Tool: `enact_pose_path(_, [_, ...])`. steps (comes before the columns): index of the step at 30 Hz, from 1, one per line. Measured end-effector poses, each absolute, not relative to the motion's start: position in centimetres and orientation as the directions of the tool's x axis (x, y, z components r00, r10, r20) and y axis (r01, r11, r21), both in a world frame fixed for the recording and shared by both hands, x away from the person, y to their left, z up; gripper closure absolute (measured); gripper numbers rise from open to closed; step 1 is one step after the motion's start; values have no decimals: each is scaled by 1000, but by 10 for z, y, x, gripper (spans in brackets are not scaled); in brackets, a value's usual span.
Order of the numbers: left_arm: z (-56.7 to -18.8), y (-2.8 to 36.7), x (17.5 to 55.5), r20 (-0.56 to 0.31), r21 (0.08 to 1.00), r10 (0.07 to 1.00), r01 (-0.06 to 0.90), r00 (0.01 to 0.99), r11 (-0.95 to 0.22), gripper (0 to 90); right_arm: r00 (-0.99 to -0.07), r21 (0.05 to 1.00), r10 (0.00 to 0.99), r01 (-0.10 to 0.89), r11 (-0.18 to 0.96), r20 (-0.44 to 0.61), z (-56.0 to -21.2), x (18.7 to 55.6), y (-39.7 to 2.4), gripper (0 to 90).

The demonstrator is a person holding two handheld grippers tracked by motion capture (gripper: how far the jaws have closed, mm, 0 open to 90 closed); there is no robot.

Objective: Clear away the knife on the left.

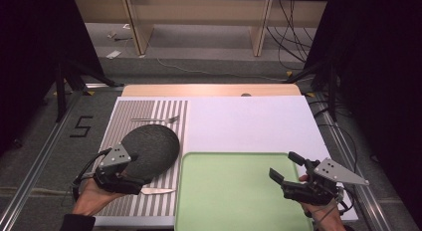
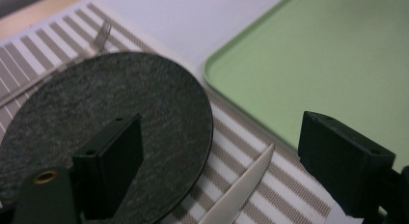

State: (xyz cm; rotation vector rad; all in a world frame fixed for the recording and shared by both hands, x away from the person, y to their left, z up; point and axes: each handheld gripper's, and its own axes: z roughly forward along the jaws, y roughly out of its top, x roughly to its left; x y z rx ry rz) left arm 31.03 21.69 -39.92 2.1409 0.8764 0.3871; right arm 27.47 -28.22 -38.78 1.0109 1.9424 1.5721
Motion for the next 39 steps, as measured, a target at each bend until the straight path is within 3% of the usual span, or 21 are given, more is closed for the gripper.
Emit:
enact_pose_path(7, [-408, 223, 312, 41, 643, 676, 498, 736, -582, 179, -641, 960, 761, 263, 92, 103, -388, 275, -281, 161])
enact_pose_path(18, [-433, 230, 317, -6, 446, 649, 583, 761, -679, 226, -636, 960, 764, 268, 86, 109, -388, 276, -282, 162])
enact_pose_path(28, [-446, 237, 324, 10, 351, 653, 609, 757, -711, 276, -635, 959, 765, 269, 87, 109, -389, 276, -282, 163])
enact_pose_path(39, [-458, 235, 333, 35, 266, 628, 598, 778, -756, 410, -633, 958, 766, 271, 91, 107, -389, 277, -282, 164])
